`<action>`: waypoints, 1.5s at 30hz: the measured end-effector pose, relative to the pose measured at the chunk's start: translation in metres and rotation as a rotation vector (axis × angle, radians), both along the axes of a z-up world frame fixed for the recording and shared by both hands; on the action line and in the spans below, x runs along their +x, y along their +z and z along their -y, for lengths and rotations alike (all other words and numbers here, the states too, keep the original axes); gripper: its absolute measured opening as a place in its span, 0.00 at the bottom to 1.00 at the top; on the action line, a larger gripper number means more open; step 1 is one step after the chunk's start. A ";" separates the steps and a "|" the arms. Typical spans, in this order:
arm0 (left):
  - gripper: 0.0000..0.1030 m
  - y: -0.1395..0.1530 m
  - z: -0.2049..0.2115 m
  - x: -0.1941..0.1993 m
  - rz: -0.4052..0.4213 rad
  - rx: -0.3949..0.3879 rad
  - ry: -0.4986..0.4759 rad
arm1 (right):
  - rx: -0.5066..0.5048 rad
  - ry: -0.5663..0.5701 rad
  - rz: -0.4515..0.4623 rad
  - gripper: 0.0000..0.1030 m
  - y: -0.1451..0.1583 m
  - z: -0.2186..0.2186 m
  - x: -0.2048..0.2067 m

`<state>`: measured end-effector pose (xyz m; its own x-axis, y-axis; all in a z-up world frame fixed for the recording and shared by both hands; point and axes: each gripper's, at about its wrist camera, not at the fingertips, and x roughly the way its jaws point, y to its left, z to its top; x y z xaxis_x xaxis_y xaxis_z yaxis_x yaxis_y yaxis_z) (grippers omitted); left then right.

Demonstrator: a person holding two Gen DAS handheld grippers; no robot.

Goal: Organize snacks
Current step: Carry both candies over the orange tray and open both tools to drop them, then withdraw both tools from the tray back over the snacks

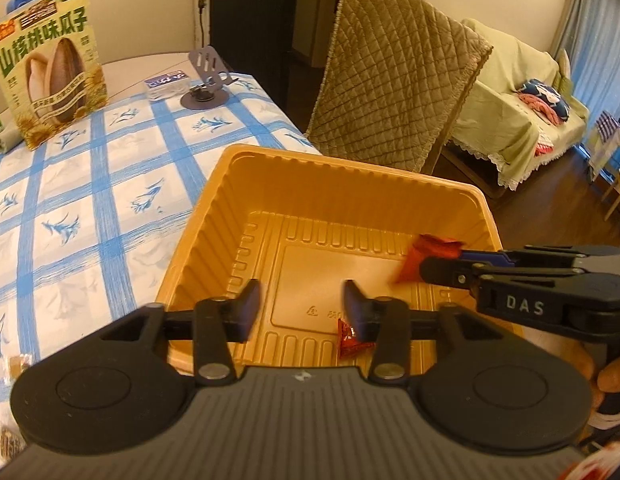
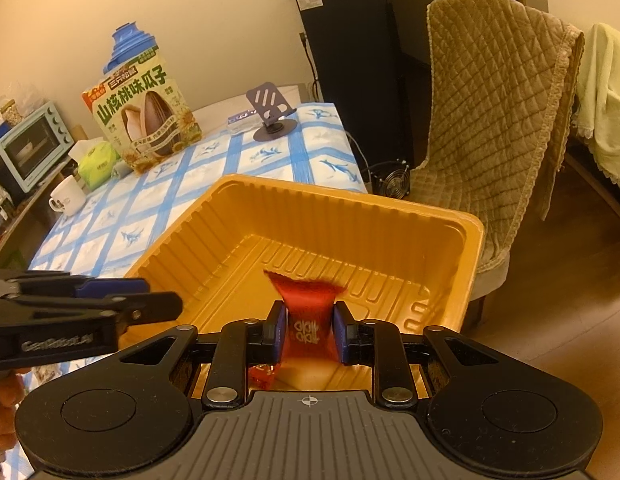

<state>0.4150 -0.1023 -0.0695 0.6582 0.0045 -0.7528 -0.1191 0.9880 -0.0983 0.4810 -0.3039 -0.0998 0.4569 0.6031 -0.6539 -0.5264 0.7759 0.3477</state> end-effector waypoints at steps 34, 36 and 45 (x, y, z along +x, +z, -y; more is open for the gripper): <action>0.73 0.044 -0.058 -0.215 0.073 -0.024 0.120 | 0.065 0.006 0.039 0.68 0.054 0.011 -0.153; 0.73 0.043 -0.068 -0.233 0.071 -0.022 0.122 | 0.053 0.008 0.027 0.68 0.053 0.003 -0.167; 0.71 0.030 -0.117 -0.299 0.027 -0.007 0.158 | 0.010 0.035 -0.021 0.68 0.039 -0.043 -0.218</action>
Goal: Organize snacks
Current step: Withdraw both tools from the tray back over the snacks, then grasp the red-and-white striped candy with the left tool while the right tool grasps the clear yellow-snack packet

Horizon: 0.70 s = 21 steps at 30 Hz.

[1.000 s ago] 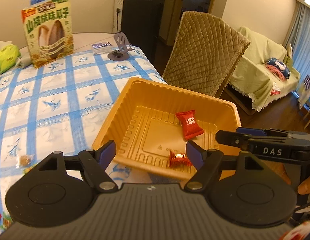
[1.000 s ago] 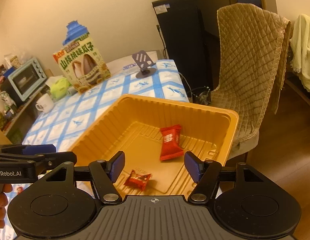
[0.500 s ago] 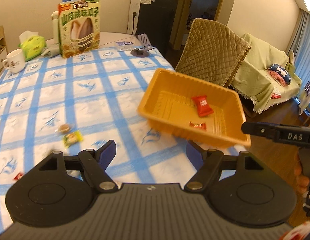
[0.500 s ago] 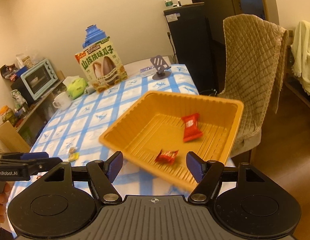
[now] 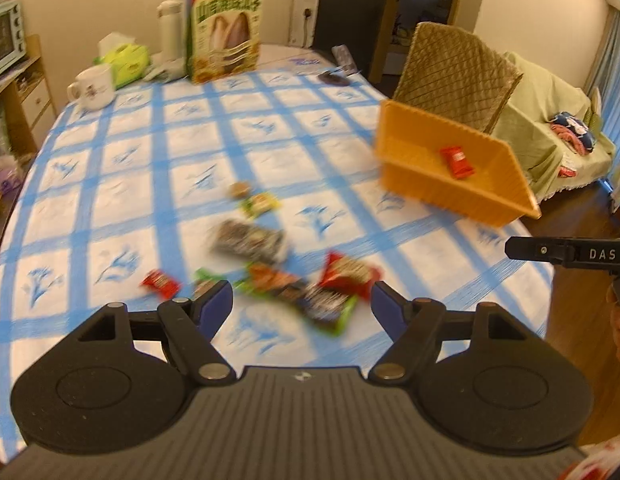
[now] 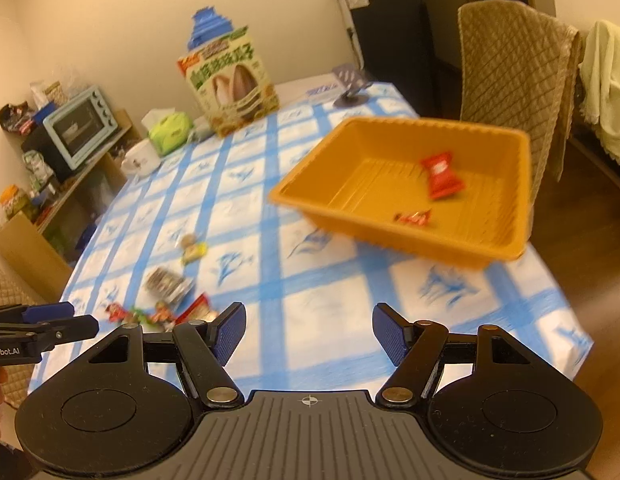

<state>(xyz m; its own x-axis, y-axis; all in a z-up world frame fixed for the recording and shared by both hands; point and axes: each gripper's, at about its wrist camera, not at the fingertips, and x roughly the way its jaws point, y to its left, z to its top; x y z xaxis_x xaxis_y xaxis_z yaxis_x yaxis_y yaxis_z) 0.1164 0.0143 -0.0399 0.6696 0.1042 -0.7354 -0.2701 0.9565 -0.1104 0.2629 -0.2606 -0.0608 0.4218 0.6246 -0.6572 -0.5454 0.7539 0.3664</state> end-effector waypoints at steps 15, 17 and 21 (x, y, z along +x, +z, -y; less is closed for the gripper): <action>0.66 -0.032 -0.066 -0.052 -0.059 -0.034 0.045 | -0.059 0.079 -0.004 0.68 -0.028 -0.075 -0.049; 0.64 -0.038 -0.069 -0.049 -0.069 -0.040 0.039 | -0.066 0.083 -0.001 0.68 -0.031 -0.082 -0.051; 0.58 -0.051 -0.073 -0.039 -0.082 -0.043 0.016 | -0.079 0.086 0.005 0.68 -0.036 -0.091 -0.054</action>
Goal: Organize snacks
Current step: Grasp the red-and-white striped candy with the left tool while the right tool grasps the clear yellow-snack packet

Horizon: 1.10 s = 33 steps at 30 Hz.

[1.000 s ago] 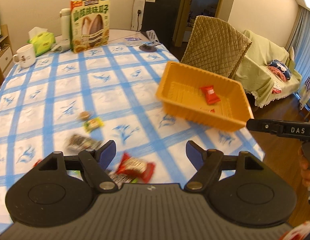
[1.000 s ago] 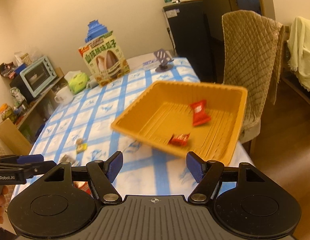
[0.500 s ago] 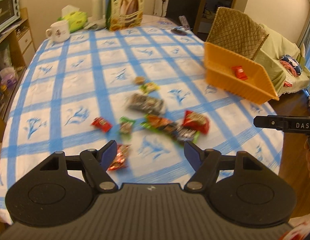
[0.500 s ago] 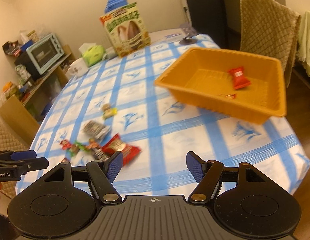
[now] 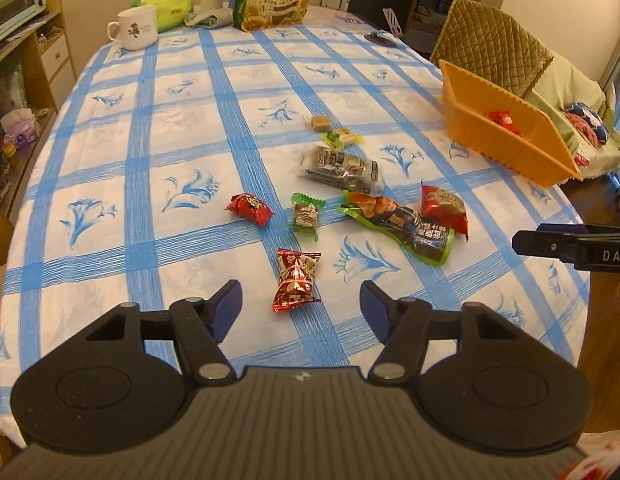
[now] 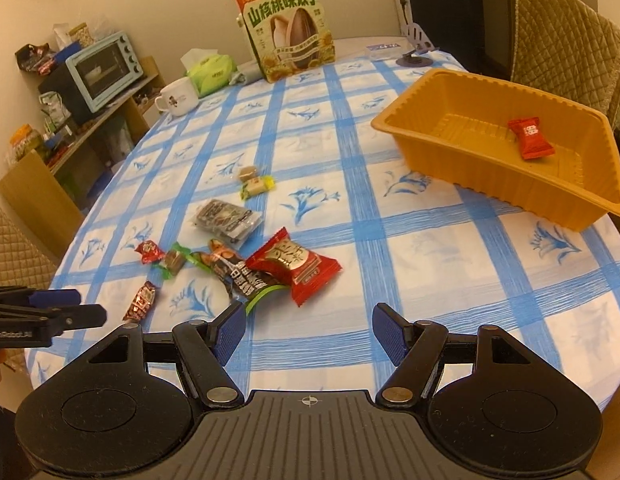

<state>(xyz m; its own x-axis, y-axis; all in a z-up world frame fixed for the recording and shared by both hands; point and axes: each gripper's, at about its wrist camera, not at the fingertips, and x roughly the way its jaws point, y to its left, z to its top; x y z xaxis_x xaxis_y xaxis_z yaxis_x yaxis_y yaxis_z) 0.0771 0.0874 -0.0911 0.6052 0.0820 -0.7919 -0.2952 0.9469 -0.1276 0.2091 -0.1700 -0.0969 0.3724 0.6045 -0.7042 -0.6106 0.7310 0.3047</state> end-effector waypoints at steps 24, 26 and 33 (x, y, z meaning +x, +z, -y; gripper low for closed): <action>0.20 -0.037 -0.017 0.043 -0.062 0.003 -0.032 | -0.009 0.064 0.040 0.68 -0.002 -0.031 0.028; 0.18 -0.035 -0.019 0.040 -0.057 0.000 -0.024 | -0.003 0.085 0.051 0.68 -0.001 -0.039 0.034; 0.18 -0.018 -0.041 0.022 -0.037 0.009 0.071 | 0.025 0.169 0.105 0.68 -0.001 -0.077 0.062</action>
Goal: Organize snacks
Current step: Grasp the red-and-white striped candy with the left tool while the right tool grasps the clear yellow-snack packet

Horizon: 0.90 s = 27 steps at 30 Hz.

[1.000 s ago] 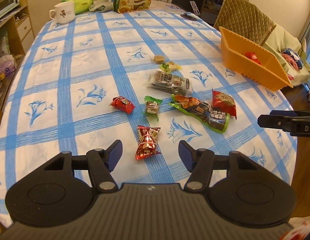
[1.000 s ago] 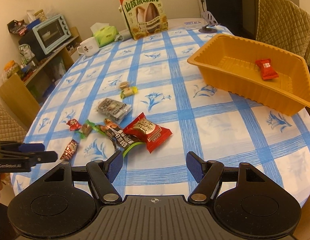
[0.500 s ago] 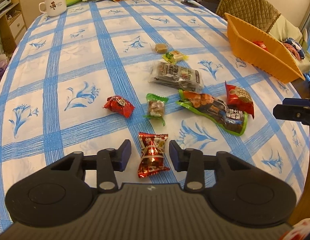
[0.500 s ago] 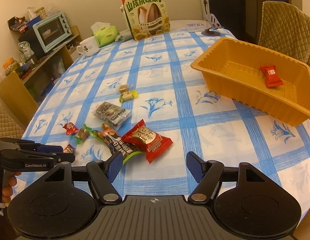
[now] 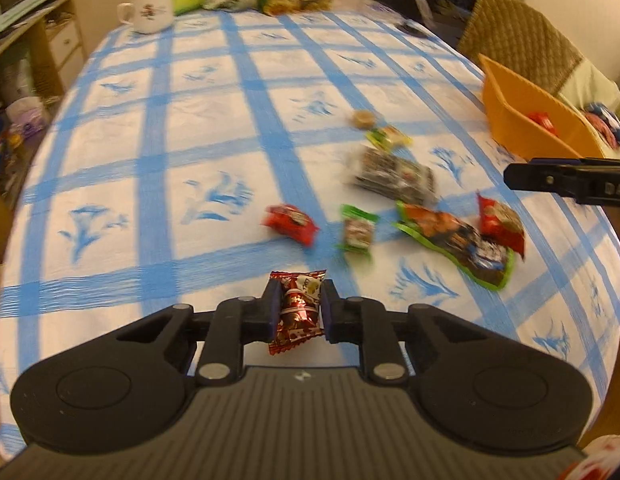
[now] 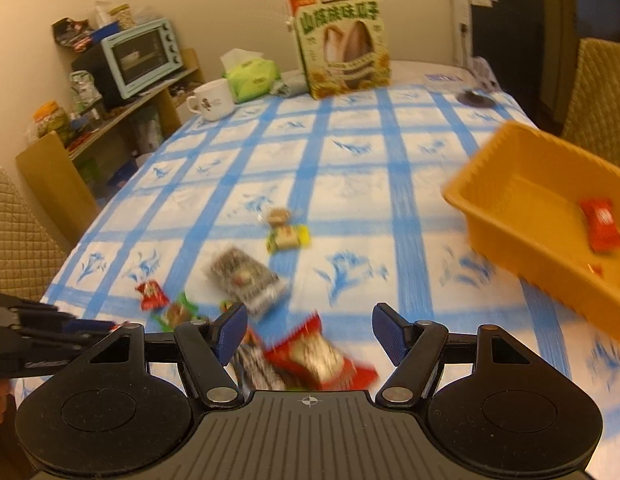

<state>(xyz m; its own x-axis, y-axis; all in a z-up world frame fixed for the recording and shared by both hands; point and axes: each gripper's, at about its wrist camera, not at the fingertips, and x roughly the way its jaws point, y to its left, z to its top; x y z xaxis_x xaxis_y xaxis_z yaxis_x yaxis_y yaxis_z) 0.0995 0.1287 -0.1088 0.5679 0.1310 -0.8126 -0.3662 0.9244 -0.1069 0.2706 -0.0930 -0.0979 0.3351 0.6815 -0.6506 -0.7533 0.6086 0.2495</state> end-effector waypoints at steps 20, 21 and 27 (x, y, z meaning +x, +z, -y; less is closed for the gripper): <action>0.18 0.023 -0.090 -0.020 0.025 0.042 0.270 | -0.120 0.256 0.137 0.55 -0.045 -0.127 0.077; 0.18 0.022 -0.091 -0.020 0.023 0.040 0.272 | -0.128 0.265 0.141 0.54 -0.047 -0.130 0.079; 0.18 0.019 -0.095 -0.014 0.014 0.034 0.274 | -0.162 0.324 0.154 0.39 -0.054 -0.147 0.085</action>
